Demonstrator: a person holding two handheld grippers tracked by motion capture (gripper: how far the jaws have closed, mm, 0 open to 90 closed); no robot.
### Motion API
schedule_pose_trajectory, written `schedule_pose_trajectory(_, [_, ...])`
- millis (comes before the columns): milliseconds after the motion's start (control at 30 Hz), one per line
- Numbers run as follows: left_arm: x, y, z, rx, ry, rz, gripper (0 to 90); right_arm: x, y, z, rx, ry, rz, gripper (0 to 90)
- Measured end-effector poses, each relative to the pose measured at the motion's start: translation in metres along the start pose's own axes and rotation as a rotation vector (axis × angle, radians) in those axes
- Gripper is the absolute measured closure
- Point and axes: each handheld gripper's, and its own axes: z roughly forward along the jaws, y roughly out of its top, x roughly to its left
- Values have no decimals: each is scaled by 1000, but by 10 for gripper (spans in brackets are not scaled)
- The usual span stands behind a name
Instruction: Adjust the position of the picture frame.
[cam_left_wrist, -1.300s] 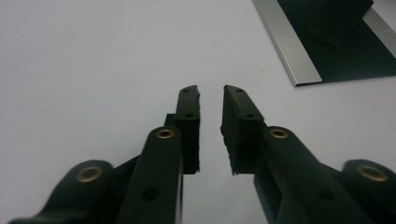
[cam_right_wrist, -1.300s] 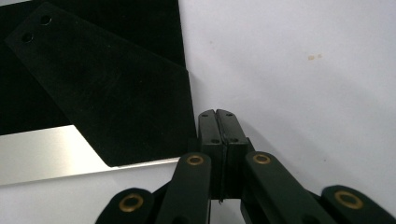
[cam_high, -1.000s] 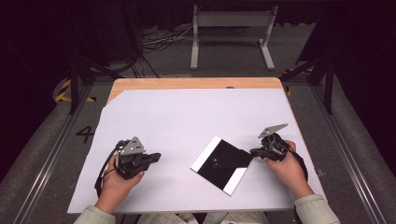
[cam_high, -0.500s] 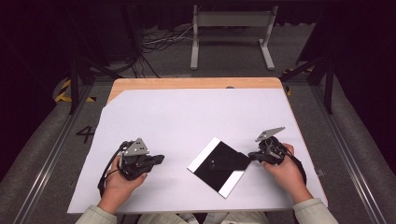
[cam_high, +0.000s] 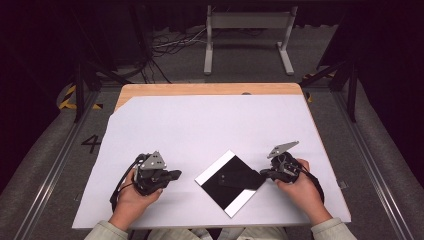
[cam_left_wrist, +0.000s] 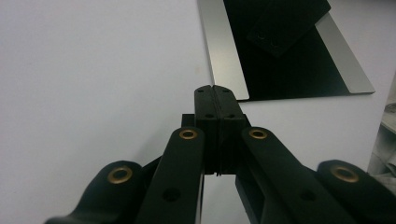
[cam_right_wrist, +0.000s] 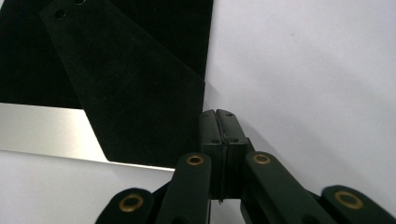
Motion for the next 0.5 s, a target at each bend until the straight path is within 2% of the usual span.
schedule_pose_trajectory(100, [-1, 0, 2, 3, -8, -1, 900, -1, -1, 0, -4, 9, 5, 900])
schedule_pose_trajectory(300, [-4, 3, 10, 16, -31, 7, 900, -2, -3, -13, -52, -41, -3, 900])
schedule_pose_trajectory(500, [-10, 8, 20, 32, -52, 26, 900, -3, -7, -25, -88, -54, 0, 900])
